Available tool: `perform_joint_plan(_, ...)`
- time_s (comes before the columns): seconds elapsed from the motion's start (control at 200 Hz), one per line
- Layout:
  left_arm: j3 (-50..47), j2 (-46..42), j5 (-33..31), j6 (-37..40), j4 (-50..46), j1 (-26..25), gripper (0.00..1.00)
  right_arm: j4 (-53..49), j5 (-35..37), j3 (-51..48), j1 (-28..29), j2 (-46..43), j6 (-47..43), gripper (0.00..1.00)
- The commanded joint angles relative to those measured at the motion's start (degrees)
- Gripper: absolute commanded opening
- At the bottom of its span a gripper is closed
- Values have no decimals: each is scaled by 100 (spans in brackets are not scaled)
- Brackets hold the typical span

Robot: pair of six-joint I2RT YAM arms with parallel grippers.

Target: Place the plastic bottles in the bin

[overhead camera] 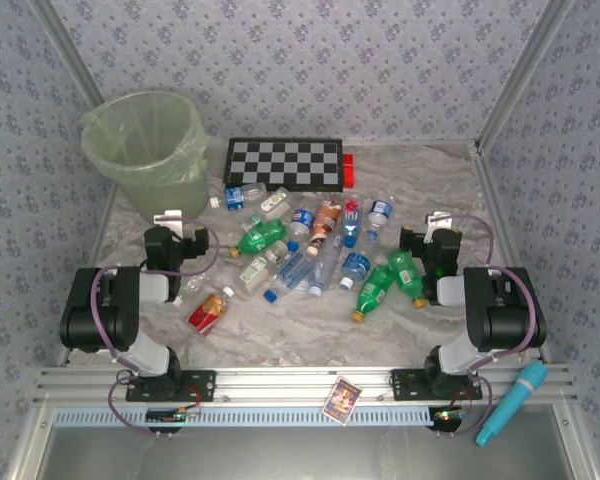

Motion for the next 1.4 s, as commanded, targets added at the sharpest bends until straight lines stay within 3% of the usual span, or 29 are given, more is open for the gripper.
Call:
perform_joint_plan(0.0, 68, -62, 53, 49, 52, 10, 100, 39, 58, 99, -4, -14, 23, 99)
perform_joint_plan(0.975, 131, -74, 157, -95, -39, 147, 100, 141, 76, 34, 13, -37, -1, 100)
perform_joint_plan(1.154, 991, -788, -267, -272, -2221, 142, 100, 134, 310, -181, 152, -555, -93, 99)
perform_joint_plan(1.394, 1387, -1956, -571, -1125, -3939, 140, 100, -1222, 524, 130, -23, -1443, 303, 99)
